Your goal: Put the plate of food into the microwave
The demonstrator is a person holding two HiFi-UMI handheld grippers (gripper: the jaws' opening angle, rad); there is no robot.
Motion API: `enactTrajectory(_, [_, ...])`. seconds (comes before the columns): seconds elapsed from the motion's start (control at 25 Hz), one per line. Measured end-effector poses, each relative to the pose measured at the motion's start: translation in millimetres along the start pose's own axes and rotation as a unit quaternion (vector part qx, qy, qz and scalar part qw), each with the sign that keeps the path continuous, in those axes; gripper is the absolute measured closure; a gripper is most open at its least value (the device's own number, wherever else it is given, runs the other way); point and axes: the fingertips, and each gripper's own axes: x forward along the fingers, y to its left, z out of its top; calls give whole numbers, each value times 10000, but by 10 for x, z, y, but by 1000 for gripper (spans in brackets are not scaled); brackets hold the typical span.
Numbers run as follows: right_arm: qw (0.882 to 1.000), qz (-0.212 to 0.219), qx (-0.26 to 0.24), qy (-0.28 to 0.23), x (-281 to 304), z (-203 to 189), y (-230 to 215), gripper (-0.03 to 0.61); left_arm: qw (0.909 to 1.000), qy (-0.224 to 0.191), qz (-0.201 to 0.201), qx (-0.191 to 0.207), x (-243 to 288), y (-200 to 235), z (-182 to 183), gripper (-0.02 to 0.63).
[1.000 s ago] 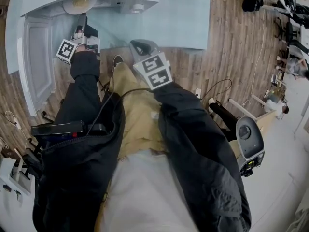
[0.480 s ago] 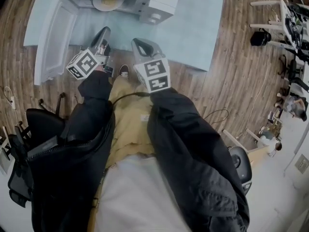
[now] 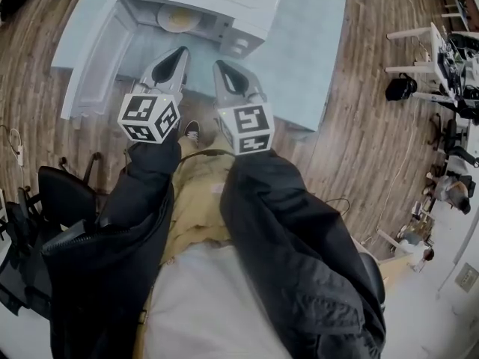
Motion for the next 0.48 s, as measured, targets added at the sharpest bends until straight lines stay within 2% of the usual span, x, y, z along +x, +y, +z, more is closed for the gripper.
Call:
enactTrajectory(0.2, [9997, -28, -91, -205, -63, 86, 9, 581, 9988, 79, 32, 487, 20, -168, 5, 618])
enactTrajectory(0.48, [9994, -77, -131, -325, -103, 142, -45, 581, 9965, 185, 74, 813, 67, -195, 15, 618])
